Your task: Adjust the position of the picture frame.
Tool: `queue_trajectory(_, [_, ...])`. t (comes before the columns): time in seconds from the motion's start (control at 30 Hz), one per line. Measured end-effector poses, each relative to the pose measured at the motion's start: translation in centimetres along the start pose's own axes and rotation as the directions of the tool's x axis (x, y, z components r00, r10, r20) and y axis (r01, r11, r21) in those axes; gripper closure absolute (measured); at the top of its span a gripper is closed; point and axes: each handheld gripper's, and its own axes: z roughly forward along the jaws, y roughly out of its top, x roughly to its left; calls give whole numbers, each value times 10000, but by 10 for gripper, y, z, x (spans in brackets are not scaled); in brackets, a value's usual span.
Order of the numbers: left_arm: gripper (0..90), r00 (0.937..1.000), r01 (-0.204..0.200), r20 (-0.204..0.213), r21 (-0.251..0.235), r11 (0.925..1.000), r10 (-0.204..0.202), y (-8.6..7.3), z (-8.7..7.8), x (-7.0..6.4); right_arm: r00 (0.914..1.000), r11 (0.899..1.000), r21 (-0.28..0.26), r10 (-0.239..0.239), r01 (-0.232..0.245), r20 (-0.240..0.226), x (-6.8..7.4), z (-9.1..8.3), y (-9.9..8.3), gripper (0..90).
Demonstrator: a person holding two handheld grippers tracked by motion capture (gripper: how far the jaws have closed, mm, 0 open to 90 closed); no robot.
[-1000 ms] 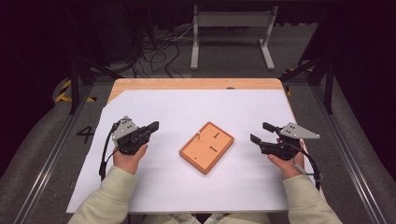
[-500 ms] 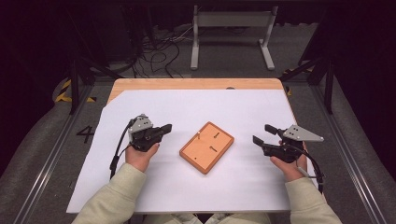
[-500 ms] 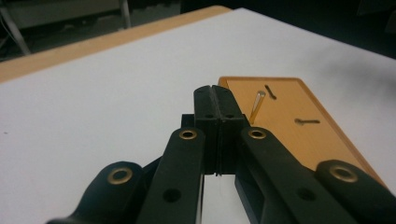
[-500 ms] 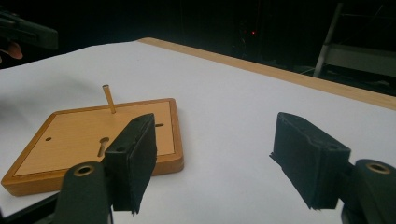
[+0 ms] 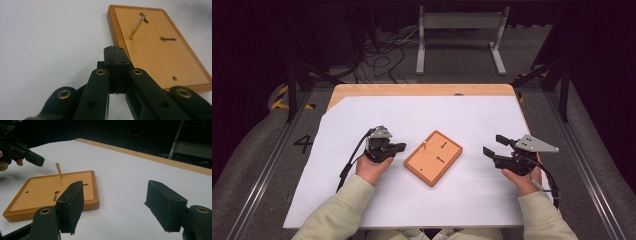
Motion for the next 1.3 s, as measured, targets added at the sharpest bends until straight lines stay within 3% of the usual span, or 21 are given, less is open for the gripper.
queue_trajectory(0.1, [899,9995,150,256,548,9984,-164,-1,7,0,10000,10000,-2,-12,12,13,0,0,0,312])
queue_trajectory(0.43, [900,9985,75,534,1315,9913,-146,-4,16,-2,10000,10000,20,-31,31,-10,0,0,0,312])
queue_trajectory(0.53, [900,9967,341,688,1403,9895,-441,-4,15,-1,10000,10000,12,-41,41,-11,0,0,1,312])
queue_trajectory(0.7, [900,9938,-13,1100,1628,9867,-169,-4,16,-8,10000,10000,11,-23,23,-47,1,0,1,312])
queue_trajectory(0.9, [900,9840,-278,1777,2018,9790,-87,-6,17,-22,9999,9998,140,147,-146,-54,1,0,3,342])
queue_trajectory(1.2, [900,9646,-921,2623,2325,9682,288,-8,21,-48,9987,9928,1088,504,-508,62,1,2,5,484])
queue_trajectory(1.3, [900,9551,-1132,2935,2343,9656,408,-8,24,-57,9985,9898,1317,541,-544,63,2,3,6,518])
